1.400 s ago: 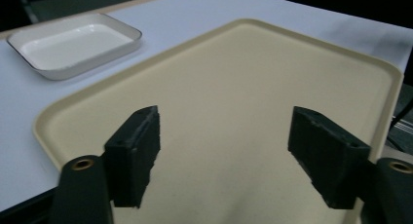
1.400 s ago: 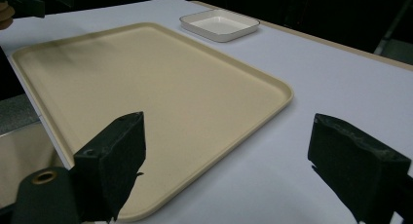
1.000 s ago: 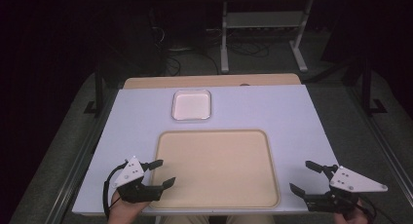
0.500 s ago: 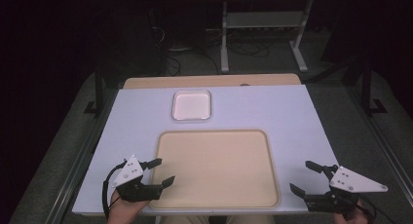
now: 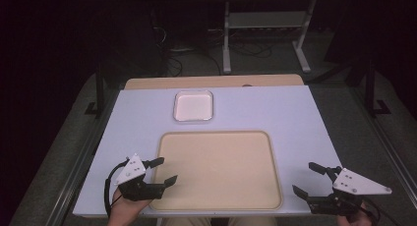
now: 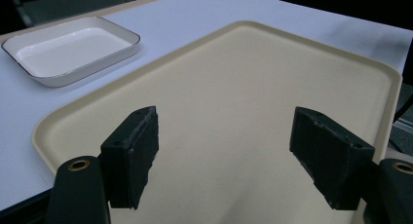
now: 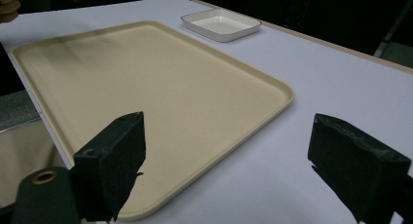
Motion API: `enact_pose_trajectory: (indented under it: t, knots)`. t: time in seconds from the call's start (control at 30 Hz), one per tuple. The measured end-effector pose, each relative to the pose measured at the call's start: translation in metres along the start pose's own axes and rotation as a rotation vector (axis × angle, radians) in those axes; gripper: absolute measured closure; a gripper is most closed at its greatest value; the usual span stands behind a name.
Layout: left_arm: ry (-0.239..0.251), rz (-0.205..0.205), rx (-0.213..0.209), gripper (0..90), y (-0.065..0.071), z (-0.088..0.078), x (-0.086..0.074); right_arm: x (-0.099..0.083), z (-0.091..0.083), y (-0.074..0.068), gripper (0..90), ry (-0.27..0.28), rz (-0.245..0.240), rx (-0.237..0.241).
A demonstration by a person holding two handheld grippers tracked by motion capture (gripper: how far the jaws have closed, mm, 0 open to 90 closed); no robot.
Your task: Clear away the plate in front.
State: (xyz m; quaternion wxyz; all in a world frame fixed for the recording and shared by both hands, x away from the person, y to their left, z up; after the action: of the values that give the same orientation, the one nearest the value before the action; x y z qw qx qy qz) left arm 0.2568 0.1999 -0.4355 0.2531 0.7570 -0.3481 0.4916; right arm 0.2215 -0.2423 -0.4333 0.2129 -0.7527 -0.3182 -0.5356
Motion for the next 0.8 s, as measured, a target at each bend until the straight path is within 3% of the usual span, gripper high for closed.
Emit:
enact_pose_trajectory:
  t: [0.8]
  knots:
    - [-0.048,-0.045,-0.011,26.1,-0.025,0.024,0.018,-0.001,-0.001,0.002,12.9,0.009,0.009,-0.002]
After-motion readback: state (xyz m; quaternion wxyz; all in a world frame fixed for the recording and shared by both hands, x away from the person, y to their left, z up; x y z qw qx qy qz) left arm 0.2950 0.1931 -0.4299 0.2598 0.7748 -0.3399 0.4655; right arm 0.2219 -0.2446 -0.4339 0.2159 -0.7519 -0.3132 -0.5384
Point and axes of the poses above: each handheld gripper's, and its own axes: z roughly forward along the jaws, x roughly out of its top, y roughly to its right, the point moved 6 cm from there along z, roughly forward along the jaws, and after that the axes turned 3 degrees about y, right-handed, at the moved point
